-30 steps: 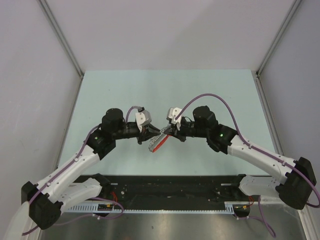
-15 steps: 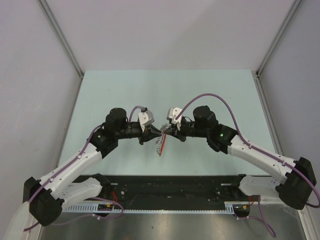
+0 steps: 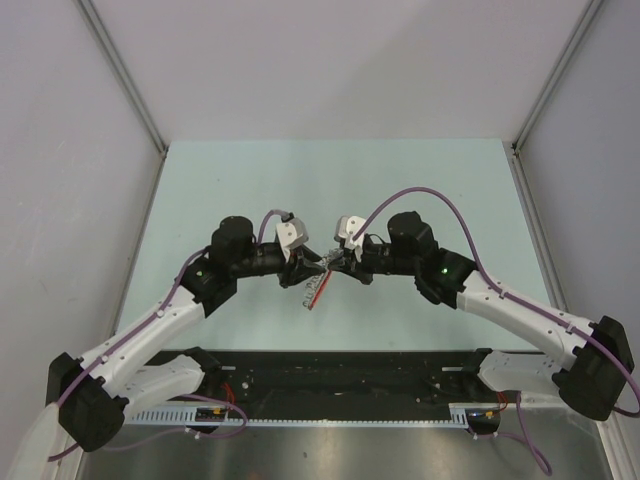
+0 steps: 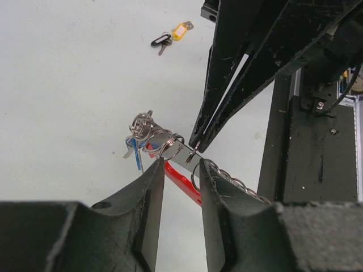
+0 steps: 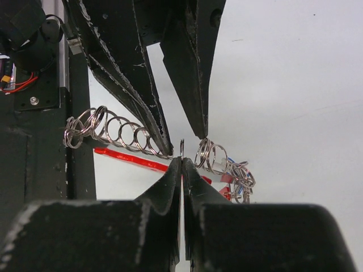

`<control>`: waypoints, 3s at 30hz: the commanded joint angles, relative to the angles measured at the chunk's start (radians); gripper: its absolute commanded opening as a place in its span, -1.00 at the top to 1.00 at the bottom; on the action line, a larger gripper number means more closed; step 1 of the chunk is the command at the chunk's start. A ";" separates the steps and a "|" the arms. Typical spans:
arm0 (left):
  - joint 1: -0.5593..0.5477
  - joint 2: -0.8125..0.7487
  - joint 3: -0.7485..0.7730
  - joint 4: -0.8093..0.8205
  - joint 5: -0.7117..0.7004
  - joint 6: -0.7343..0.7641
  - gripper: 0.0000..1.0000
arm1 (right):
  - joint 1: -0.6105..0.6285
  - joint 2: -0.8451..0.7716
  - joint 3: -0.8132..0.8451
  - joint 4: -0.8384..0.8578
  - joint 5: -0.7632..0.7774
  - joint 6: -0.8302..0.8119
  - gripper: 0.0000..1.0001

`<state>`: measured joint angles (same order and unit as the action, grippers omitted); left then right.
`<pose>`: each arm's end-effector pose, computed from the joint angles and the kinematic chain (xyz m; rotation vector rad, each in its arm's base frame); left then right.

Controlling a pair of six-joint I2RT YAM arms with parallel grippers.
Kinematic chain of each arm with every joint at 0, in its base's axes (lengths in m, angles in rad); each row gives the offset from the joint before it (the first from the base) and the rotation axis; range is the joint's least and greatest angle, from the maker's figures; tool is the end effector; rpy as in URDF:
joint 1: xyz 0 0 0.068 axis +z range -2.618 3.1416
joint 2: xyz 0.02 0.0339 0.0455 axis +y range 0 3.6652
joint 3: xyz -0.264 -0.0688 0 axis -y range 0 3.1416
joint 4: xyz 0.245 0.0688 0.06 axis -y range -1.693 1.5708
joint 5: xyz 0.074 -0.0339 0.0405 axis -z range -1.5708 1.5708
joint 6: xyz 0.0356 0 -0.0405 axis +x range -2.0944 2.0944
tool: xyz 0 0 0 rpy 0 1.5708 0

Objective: Put the keys on the keyring

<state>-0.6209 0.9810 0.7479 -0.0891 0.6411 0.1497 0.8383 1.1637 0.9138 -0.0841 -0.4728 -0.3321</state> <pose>0.1687 -0.1469 0.3022 1.1226 1.5722 -0.9225 0.1669 0.2098 0.3188 -1.3331 1.4169 0.7888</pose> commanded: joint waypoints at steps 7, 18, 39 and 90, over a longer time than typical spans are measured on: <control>-0.007 -0.001 -0.001 0.060 0.134 -0.007 0.34 | 0.007 -0.030 0.008 0.064 -0.039 -0.008 1.00; -0.014 0.013 0.002 0.020 0.128 0.010 0.50 | 0.010 -0.041 0.007 0.063 -0.036 -0.007 1.00; -0.014 -0.007 -0.033 0.078 0.055 0.007 0.99 | 0.019 -0.044 0.008 0.055 -0.036 -0.008 1.00; -0.030 -0.125 -0.125 0.172 0.057 -0.085 1.00 | -0.096 -0.179 0.023 -0.003 0.207 0.284 -0.57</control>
<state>-0.6441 0.9070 0.6327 0.0154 0.7231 0.0849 0.8127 1.0389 0.9081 -0.1036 -0.3443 -0.1925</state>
